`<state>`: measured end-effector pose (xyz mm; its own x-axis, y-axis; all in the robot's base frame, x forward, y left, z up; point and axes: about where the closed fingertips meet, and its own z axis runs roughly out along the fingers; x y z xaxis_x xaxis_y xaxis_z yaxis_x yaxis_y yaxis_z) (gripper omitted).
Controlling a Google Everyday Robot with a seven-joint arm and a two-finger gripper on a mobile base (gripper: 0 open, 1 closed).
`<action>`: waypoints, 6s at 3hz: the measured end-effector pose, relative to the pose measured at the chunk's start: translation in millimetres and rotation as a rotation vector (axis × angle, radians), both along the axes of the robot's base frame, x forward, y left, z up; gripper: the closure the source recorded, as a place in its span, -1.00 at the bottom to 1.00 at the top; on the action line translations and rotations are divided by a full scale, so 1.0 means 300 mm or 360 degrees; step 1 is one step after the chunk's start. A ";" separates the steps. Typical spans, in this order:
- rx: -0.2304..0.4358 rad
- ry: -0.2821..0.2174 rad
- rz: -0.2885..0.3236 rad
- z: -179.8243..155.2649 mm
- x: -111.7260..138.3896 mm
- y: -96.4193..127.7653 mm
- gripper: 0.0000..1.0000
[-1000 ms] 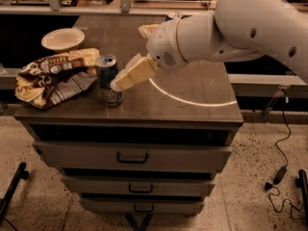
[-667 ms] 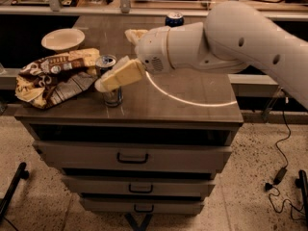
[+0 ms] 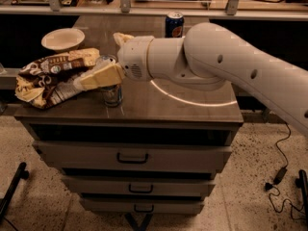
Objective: Knock redbull can over
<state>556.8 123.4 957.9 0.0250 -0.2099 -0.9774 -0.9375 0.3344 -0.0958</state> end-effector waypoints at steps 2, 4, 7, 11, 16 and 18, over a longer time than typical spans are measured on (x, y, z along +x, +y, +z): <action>0.0010 -0.0011 0.0009 -0.001 0.022 0.005 -1.00; 0.0030 0.0037 0.0044 -0.068 0.033 -0.015 -1.00; 0.0079 0.0054 -0.0005 -0.090 0.052 -0.058 0.27; -0.0343 0.0013 0.0165 0.059 0.340 -0.156 1.00; -0.1070 -0.0012 0.0140 0.118 0.334 -0.393 1.00; -0.1794 0.0056 0.0078 0.058 0.242 -0.602 1.00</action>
Offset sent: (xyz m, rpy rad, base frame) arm 0.0142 -0.0010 -0.0062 0.0128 -0.0044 0.0436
